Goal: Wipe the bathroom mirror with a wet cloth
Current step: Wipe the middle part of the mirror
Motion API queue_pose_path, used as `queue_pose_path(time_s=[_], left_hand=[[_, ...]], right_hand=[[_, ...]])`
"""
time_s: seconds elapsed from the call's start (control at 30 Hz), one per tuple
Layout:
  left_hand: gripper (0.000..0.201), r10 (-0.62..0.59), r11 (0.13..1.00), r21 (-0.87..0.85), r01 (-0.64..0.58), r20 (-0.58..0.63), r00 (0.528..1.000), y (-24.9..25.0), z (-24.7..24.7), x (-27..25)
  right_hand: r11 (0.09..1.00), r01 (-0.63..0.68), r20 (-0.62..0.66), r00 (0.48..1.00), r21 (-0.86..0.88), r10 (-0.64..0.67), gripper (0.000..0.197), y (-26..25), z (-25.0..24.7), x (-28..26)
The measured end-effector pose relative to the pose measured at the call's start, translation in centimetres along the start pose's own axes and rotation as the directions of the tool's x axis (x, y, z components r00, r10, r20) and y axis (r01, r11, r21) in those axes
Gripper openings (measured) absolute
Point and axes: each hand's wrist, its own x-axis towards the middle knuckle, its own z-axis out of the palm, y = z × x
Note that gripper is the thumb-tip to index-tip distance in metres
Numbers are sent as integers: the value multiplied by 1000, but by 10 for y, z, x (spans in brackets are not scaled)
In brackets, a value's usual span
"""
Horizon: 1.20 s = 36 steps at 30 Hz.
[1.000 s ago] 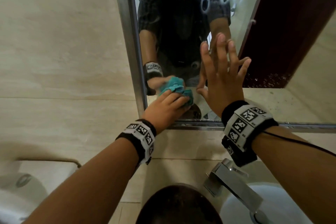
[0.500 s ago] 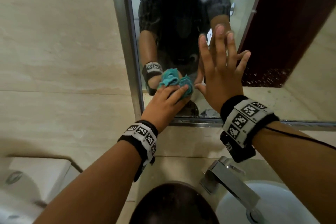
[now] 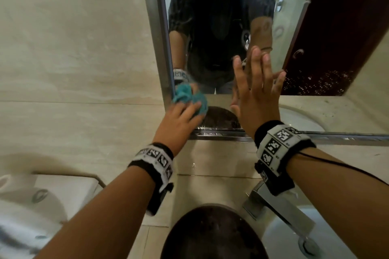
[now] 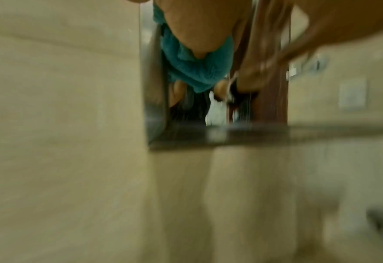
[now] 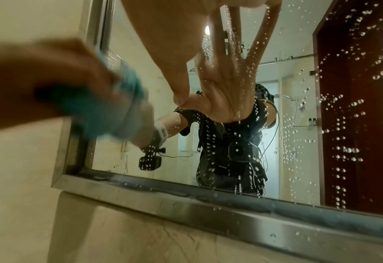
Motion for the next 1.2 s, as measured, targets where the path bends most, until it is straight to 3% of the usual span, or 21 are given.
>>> queue_pose_path(time_s=[0.1,0.2,0.3,0.37,0.5,0.57,0.63,0.7,0.77,0.87,0.93,1.07,1.2], left_hand=[[57,106,994,-9,-106,106,989,-3,-2,-13],[52,20,999,-33,-21,-33,999,-11,-22,18],[50,-115,993,-59,106,-188,975,-23,-38,47],[53,-94,996,-26,91,-225,970,-24,-30,46],[55,60,998,-12,-61,-62,996,-9,9,-3],[55,87,996,-7,-87,67,994,-2,12,-20],[54,99,995,4,-100,106,989,-1,5,-19],[53,94,996,1,-94,42,995,-6,-8,-4],[51,16,1000,-22,-19,-107,994,-14,-25,22],[48,-142,989,-78,125,-282,949,-21,-38,55],[52,-156,987,-85,136,-319,935,-16,-31,57],[55,6,1000,-27,-11,-155,988,0,10,8],[50,72,997,-7,-72,-1,997,-1,23,-24]], right_hand=[[999,1,3,1000,-36,-1,118,0,2,0],[996,-13,-36,999,-90,10,110,-1,8,0],[993,-37,-112,993,-116,24,91,-2,13,1],[995,-37,-143,989,-94,23,83,-3,13,1],[999,-3,-42,999,-44,1,102,0,7,1],[1000,6,-20,1000,-24,-7,106,0,4,1],[1000,4,-10,1000,-15,-4,109,0,2,1],[1000,0,10,1000,-6,0,113,0,1,2],[999,-13,-22,1000,-34,12,109,0,4,2],[995,-29,-86,996,-97,21,102,-1,11,1],[995,-26,-83,996,-101,17,103,0,12,1],[999,-2,-82,997,-44,-2,100,2,6,-2],[999,34,-40,999,10,-33,94,14,7,-8]])
